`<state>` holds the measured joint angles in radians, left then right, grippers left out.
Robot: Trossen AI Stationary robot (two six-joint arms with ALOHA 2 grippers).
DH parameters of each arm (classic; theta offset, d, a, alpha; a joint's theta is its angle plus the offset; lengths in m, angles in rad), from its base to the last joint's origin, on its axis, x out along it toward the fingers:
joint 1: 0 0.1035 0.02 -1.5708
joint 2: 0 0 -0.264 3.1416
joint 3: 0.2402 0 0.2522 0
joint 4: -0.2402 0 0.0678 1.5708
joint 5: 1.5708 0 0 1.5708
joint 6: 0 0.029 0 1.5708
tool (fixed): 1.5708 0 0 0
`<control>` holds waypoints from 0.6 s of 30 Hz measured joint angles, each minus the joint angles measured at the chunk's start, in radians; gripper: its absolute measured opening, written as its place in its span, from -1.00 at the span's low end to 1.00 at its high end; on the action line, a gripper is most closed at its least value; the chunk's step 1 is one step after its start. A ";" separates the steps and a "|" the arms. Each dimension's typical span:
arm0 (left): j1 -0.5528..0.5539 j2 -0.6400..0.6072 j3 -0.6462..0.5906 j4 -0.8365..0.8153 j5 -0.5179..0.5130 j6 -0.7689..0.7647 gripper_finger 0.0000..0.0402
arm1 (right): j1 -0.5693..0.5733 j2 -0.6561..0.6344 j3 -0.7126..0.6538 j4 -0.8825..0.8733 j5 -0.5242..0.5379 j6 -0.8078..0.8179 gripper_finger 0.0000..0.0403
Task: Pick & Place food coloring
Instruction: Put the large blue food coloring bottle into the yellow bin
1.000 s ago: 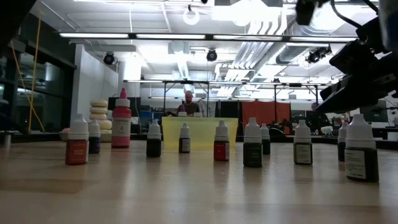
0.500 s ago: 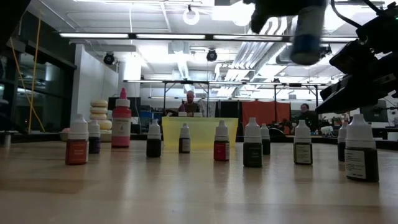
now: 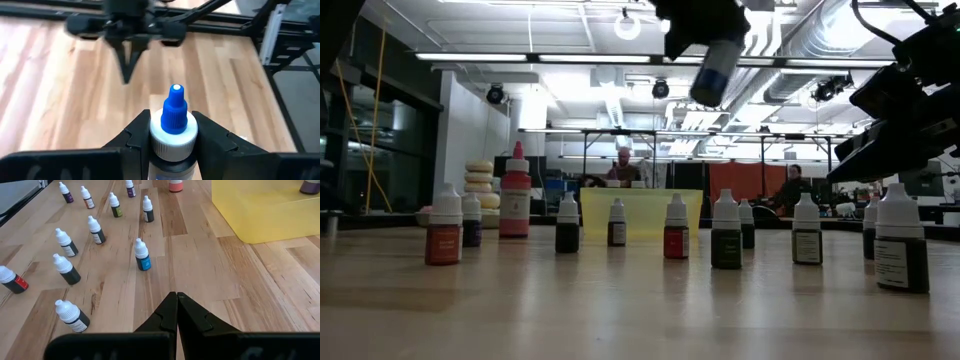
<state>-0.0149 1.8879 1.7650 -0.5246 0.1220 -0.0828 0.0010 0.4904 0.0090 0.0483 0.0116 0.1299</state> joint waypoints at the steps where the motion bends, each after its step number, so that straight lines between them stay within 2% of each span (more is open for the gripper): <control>1: 0.013 -0.007 -0.010 -0.003 0.000 0.001 -0.49 | 0.000 0.000 0.000 0.000 0.000 0.000 -1.00; 9: 0.144 -0.095 -0.212 0.088 0.011 -0.037 -0.49 | 0.000 0.000 0.000 0.000 0.000 0.000 -1.00; 15: 0.241 -0.152 -0.434 0.355 0.016 -0.157 -0.49 | 0.000 0.000 0.000 0.000 0.000 0.000 -1.00; 18: 0.285 -0.160 -0.501 0.449 -0.028 -0.155 -0.49 | 0.000 0.000 0.000 0.000 0.000 0.000 -1.00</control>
<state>0.2700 1.7282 1.2640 -0.0752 0.0936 -0.2380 0.0010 0.4904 0.0090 0.0486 0.0116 0.1299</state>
